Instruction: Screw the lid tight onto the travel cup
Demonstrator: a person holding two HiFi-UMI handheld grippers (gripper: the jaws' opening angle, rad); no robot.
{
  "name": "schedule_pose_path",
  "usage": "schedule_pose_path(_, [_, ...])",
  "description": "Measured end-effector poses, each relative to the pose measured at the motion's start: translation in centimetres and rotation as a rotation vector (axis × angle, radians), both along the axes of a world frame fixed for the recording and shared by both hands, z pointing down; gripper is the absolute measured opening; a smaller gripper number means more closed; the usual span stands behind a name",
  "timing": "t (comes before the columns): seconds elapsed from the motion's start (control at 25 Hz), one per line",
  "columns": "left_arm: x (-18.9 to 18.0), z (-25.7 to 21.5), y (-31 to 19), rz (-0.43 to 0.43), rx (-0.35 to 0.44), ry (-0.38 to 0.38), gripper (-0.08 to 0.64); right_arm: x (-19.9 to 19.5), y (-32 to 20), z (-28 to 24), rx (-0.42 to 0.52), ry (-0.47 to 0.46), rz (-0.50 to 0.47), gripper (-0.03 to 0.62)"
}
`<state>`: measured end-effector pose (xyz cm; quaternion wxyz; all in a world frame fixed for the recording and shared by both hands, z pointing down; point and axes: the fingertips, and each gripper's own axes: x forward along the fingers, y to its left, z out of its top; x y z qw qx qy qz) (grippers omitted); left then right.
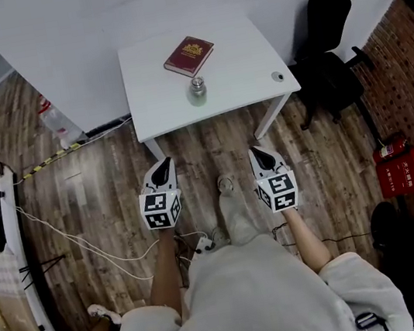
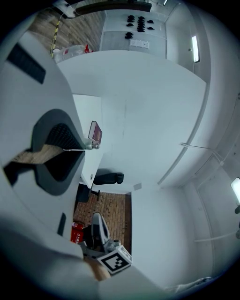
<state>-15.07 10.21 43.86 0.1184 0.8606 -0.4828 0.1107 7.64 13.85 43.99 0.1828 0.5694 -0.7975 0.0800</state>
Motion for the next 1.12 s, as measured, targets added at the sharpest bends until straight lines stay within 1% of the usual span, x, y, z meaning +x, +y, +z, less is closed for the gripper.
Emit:
schedule_pose_path(0.2, [0.5, 0.5, -2.5, 0.000, -0.001, -0.003, 0.011, 0.2, -2.5, 0.7, -0.004, -0.007, -0.004, 0.000])
schedule_pose_path(0.36, [1.4, 1.0, -5.9, -0.001, -0.007, -0.011, 0.011, 0.8, -5.8, 1.3, -0.010, -0.013, -0.013, 0.000])
schedule_pose_path(0.8, [5.3, 1.1, -17.2, -0.020, -0.022, -0.021, 0.011, 4.2, -17.5, 1.5, -0.014, -0.041, -0.048, 0.000])
schedule_pose_path(0.96, [6.5, 0.5, -20.9, -0.035, -0.017, -0.039, 0.011, 5.0, -22.0, 1.0, -0.001, -0.059, -0.079, 0.000])
schedule_pose_path(1.12, [6.8, 0.0, -23.6, -0.064, -0.012, -0.047, 0.011, 5.2, -25.7, 0.7, 0.004, -0.072, -0.126, 0.000])
